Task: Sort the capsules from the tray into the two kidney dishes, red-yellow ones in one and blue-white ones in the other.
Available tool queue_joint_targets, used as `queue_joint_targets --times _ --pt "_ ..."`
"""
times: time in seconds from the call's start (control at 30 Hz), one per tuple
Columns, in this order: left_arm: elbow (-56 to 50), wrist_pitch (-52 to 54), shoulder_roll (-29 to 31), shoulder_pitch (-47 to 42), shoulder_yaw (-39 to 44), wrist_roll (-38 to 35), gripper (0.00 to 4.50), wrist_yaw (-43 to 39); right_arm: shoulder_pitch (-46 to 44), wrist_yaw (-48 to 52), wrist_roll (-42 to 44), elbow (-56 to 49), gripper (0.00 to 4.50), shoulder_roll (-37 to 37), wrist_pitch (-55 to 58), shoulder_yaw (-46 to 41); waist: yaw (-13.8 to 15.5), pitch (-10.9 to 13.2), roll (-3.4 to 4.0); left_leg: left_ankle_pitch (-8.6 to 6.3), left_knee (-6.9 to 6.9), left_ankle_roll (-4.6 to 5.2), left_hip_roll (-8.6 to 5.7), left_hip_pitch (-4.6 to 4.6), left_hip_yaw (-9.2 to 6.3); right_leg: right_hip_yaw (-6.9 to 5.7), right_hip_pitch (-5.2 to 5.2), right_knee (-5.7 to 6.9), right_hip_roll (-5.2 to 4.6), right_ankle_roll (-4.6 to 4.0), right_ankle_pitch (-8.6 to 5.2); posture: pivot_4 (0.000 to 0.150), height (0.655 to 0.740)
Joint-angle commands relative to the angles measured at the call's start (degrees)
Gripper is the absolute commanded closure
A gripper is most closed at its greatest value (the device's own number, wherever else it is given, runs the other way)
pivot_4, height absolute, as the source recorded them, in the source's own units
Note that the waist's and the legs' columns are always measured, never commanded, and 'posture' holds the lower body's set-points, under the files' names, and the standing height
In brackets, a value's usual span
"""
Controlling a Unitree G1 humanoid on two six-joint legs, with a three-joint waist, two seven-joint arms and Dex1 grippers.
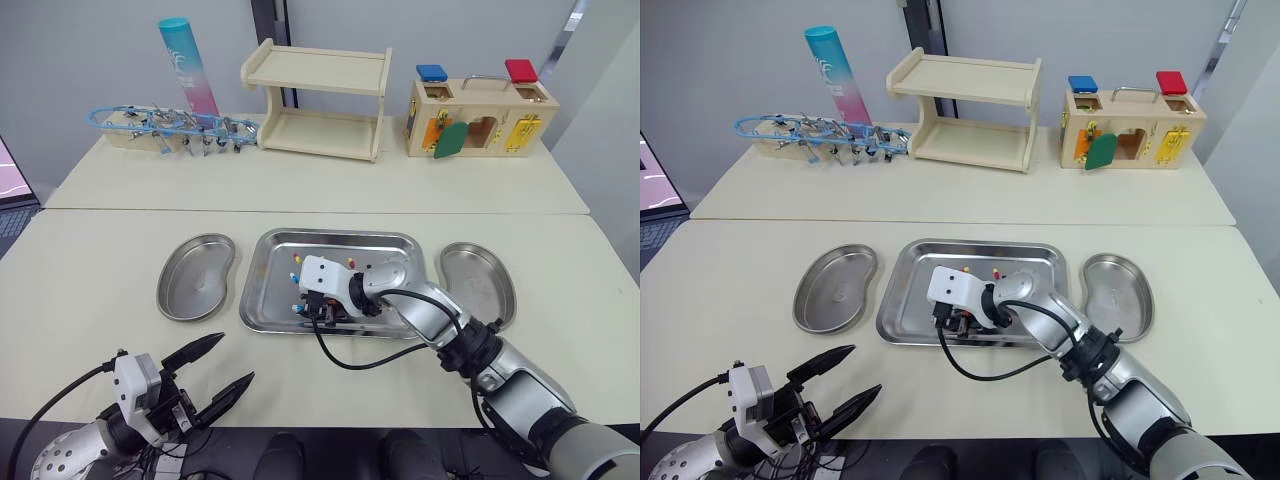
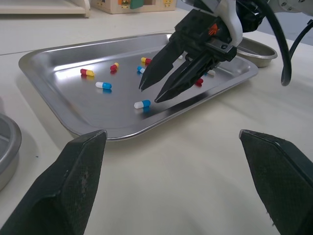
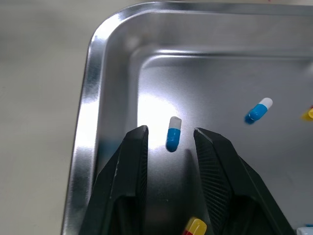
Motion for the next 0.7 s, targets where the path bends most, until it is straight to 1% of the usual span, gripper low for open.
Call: queue_joint_targets --times 0.03,0.23,0.37,0.43,0.47,0.57,0.7 --pt "-1.88 -0.97 0.4 0.28 -0.36 0.25 0.0 0.53 -1.37 -0.28 -1.02 0.27 2.85 1.44 -1.78 -0.03 -0.04 0.0 0.0 0.0 0.0 0.0 0.0 0.0 0.0 0.0 0.0 0.0 0.0 0.0 0.0 0.15 0.74" --pt "-2.46 -0.78 0.68 -0.18 -0.85 0.26 0.0 1.25 -1.55 -0.48 -2.85 3.26 2.85 2.97 -3.64 0.38 -0.19 0.0 0.0 0.0 -0.01 0.0 0.0 -0.01 0.0 0.01 -0.01 0.0 0.0 0.0 0.0 0.15 0.74" --pt "-2.67 -0.69 0.88 -0.46 -1.12 0.32 0.0 1.82 -2.08 0.0 -5.18 4.9 3.72 2.64 -6.71 1.66 -0.39 0.0 0.0 0.0 -0.02 0.0 0.01 0.0 0.0 0.01 -0.02 0.01 0.01 0.0 0.0 0.15 0.74" --pt "-2.7 -0.73 0.85 -0.55 -1.11 0.35 0.0 1.89 -2.11 0.08 -5.76 5.12 4.39 2.76 -7.59 1.57 -0.42 0.0 0.0 0.0 -0.03 0.0 0.01 -0.01 0.0 0.01 -0.02 0.01 0.01 0.0 0.0 0.15 0.74" --pt "-2.74 -0.7 0.82 -0.61 -1.12 0.37 0.0 1.92 -2.1 0.12 -5.96 5.05 4.47 2.86 -7.8 1.43 -0.47 0.0 0.0 0.0 -0.03 0.0 0.01 -0.01 0.0 0.01 -0.02 0.0 0.01 0.0 0.0 0.15 0.74" --pt "-3.05 -0.6 0.88 -0.79 -1.37 0.31 0.0 1.71 -1.75 1.17 -5.81 3.64 4.47 2.74 -8.18 0.98 -0.52 0.0 0.0 0.0 -0.04 0.0 0.01 -0.01 0.0 0.01 -0.03 0.0 0.01 0.0 0.0 0.15 0.74" --pt "-3.78 -0.32 1.9 -1.59 -2.05 0.07 0.0 0.51 -1.45 2.62 -4.4 -0.73 4.47 1.38 -7.66 -1.6 -0.5 0.01 0.0 0.0 -0.04 0.0 0.01 -0.04 -0.01 0.01 -0.05 0.0 0.01 0.0 0.0 0.15 0.74"
